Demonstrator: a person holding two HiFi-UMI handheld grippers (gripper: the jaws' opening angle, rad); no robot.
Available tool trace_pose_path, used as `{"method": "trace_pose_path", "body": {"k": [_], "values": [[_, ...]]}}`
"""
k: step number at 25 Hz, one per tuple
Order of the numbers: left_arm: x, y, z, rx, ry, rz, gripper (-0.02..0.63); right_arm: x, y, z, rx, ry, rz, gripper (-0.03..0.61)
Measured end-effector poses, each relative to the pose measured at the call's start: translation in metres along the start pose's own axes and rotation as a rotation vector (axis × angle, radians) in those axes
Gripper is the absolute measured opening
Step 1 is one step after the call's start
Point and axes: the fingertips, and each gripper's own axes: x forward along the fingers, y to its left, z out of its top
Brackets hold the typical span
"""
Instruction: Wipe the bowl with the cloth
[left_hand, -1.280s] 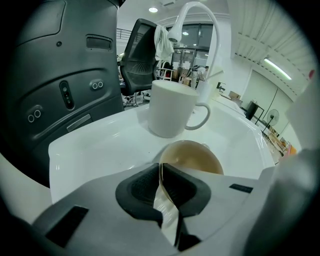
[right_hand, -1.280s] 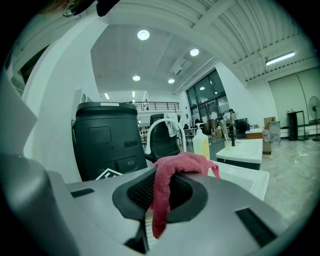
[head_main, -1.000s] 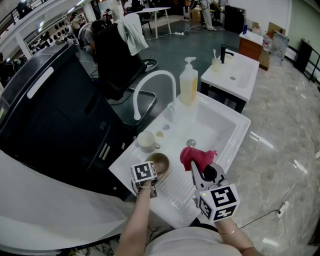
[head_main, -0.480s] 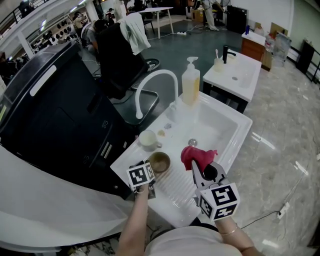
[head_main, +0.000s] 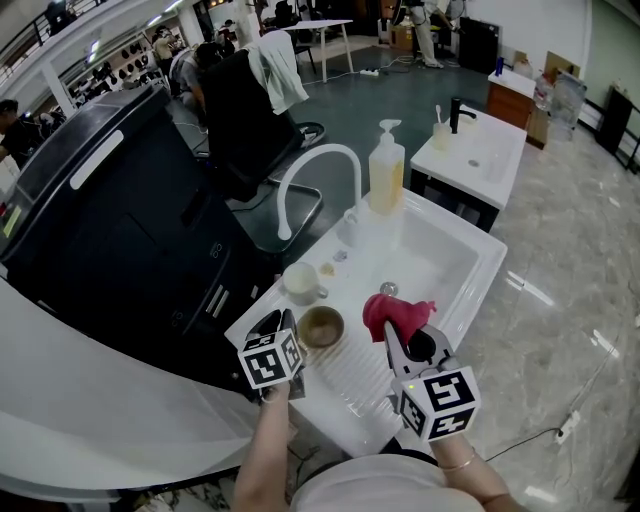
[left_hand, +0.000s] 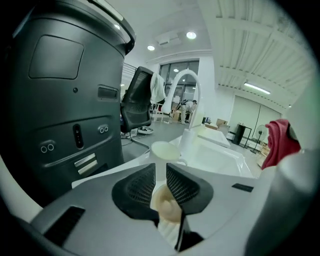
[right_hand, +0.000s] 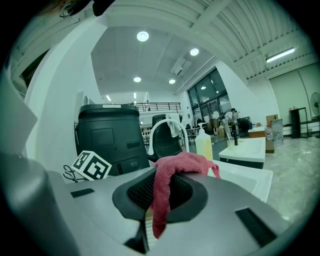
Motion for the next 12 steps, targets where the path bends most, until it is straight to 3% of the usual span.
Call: {"method": "trace_pose_path", "body": {"k": [12], "values": [[-0.062, -0.008, 0.046, 0.050, -0.217, -0.027, 0.074, -0.003, 0.007, 0.001, -0.003, -0.005, 0.012, 0.035]]}}
